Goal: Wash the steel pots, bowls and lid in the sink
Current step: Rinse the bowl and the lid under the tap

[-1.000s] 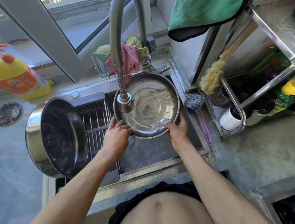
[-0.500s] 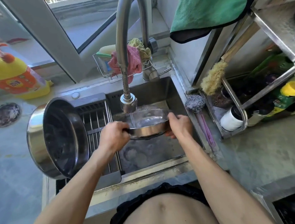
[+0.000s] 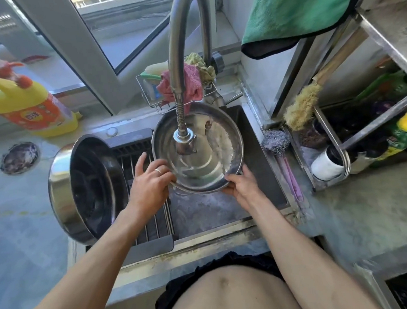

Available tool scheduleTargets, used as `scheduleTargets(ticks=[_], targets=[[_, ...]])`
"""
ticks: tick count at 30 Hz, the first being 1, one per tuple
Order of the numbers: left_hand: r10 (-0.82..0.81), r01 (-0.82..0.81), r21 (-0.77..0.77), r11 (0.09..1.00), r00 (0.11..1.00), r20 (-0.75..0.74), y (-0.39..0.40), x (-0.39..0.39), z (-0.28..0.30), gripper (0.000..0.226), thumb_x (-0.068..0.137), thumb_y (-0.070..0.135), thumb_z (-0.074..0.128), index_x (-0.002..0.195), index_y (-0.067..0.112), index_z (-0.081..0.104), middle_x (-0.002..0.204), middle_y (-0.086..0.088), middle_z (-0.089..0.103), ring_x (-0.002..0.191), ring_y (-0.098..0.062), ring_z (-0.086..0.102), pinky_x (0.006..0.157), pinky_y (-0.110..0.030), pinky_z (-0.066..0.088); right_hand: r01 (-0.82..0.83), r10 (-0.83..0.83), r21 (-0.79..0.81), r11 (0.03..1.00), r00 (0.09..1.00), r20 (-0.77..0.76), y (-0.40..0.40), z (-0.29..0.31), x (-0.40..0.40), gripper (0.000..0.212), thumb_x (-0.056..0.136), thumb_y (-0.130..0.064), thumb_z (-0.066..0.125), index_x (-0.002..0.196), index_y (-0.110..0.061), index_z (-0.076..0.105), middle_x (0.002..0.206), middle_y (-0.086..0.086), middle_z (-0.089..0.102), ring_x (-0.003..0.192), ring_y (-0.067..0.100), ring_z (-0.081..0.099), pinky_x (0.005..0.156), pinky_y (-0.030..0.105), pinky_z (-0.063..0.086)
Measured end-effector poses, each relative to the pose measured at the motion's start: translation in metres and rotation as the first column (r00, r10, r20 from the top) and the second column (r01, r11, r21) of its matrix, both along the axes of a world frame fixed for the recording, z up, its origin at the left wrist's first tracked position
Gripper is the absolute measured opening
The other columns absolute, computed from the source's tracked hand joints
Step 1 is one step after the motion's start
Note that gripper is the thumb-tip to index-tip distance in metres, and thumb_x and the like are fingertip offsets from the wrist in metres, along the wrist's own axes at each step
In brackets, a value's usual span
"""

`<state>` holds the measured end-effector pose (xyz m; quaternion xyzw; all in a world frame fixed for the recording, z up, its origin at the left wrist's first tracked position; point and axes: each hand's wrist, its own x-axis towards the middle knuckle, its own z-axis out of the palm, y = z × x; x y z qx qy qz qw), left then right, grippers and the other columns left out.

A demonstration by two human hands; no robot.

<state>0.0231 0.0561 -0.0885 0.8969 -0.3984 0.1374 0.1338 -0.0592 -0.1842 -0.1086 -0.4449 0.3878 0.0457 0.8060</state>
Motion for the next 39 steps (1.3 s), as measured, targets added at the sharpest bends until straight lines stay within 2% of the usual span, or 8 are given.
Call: scheduleTargets(ticks=[6, 10, 17, 21, 27, 30, 34, 39], targets=[[0.240, -0.242, 0.041, 0.969, 0.896, -0.372, -0.021, -0.022, -0.040, 0.036, 0.068, -0.007, 0.053, 0.082, 0.014, 0.078, 0.091, -0.003, 0.076, 0.111, -0.030, 0.068, 0.118, -0.058, 0.008, 0.063, -0.053, -0.261, 0.963, 0.997, 0.047, -0.012, 0.027, -0.004, 0.058, 0.079, 0.010, 0.067, 0.126, -0.022, 0.060, 0.099, 0.003, 0.073, 0.085, 0.022, 0.071, 0.063, 0.036, 0.061], [0.263, -0.317, 0.034, 0.948, 0.718, -0.644, -0.050, -0.044, -0.050, 0.044, 0.076, -0.011, 0.049, 0.094, 0.016, 0.079, 0.101, 0.001, 0.074, 0.119, -0.025, 0.061, 0.123, -0.055, 0.009, -0.038, 0.005, -0.609, 0.792, 0.998, -0.055, -0.024, 0.044, 0.000, 0.023, 0.069, -0.019, 0.077, 0.080, -0.034, 0.065, 0.081, -0.008, 0.073, 0.080, 0.018, 0.071, 0.069, 0.049, 0.061], [0.147, -0.389, -0.096, 0.916, 0.549, -0.823, -0.057, -0.064, -0.049, 0.046, 0.067, 0.011, 0.038, 0.083, 0.007, 0.081, 0.077, -0.008, 0.074, 0.085, -0.030, 0.063, 0.098, -0.041, 0.044, -0.242, 0.015, -0.707, 0.664, 0.950, -0.311, -0.039, 0.051, 0.005, 0.029, 0.062, -0.047, 0.071, 0.071, -0.019, 0.067, 0.069, -0.001, 0.072, 0.055, 0.022, 0.070, 0.055, 0.042, 0.061], [0.019, -0.653, -0.259, 0.712, 0.387, -0.922, -0.059, -0.066, -0.033, 0.030, 0.075, 0.001, 0.044, 0.061, 0.011, 0.068, 0.056, 0.011, 0.061, 0.059, -0.005, 0.055, 0.059, -0.026, 0.044, -0.237, 0.035, -0.602, 0.763, 0.944, -0.327, -0.037, 0.042, 0.015, 0.030, 0.077, -0.043, 0.068, 0.080, -0.013, 0.066, 0.075, 0.008, 0.073, 0.052, 0.025, 0.071, 0.048, 0.035, 0.058], [-0.195, -0.981, 0.054, 0.188, -0.091, -0.976, -0.074, -0.051, -0.036, 0.032, 0.074, -0.015, 0.032, 0.070, 0.005, 0.057, 0.068, -0.007, 0.059, 0.067, -0.023, 0.052, 0.055, -0.024, 0.037, -0.207, 0.095, -0.479, 0.853, 0.964, -0.247, -0.025, 0.016, 0.021, 0.013, 0.095, -0.022, 0.057, 0.102, -0.012, 0.062, 0.085, 0.007, 0.067, 0.062, 0.018, 0.066, 0.050, 0.026, 0.050], [-0.273, -0.976, 0.213, -0.036, -0.196, -0.942, -0.065, -0.047, -0.045, 0.023, 0.056, -0.008, 0.030, 0.065, 0.012, 0.036, 0.076, -0.007, 0.050, 0.075, -0.026, 0.051, 0.067, -0.029, 0.043, -0.289, 0.142, -0.508, 0.811, 0.941, -0.308, -0.021, 0.004, 0.019, 0.017, 0.094, -0.023, 0.058, 0.108, -0.014, 0.063, 0.081, 0.001, 0.064, 0.063, 0.014, 0.062, 0.050, 0.026, 0.048], [-0.417, -0.932, 0.315, -0.181, -0.218, -0.883, -0.050, -0.047, -0.047, 0.030, 0.054, -0.008, 0.024, 0.066, 0.012, 0.042, 0.087, -0.007, 0.060, 0.082, -0.024, 0.066, 0.088, -0.042, 0.058, -0.391, 0.225, -0.489, 0.780, 0.904, -0.364, -0.015, 0.002, 0.019, 0.019, 0.092, -0.019, 0.057, 0.110, -0.015, 0.062, 0.080, 0.000, 0.064, 0.067, 0.015, 0.063, 0.054, 0.026, 0.050], [-0.497, -0.908, 0.395, -0.141, -0.281, -0.821, -0.057, -0.052, -0.026, 0.052, 0.056, -0.004, 0.023, 0.093, 0.002, 0.060, 0.108, -0.020, 0.066, 0.098, -0.038, 0.066, 0.100, -0.057, 0.050, -0.522, 0.364, -0.486, 0.701, 0.848, -0.386, -0.004, 0.001, 0.025, 0.036, 0.089, -0.020, 0.059, 0.125, -0.018, 0.058, 0.095, 0.003, 0.068, 0.073, 0.017, 0.068, 0.068, 0.033, 0.057]])
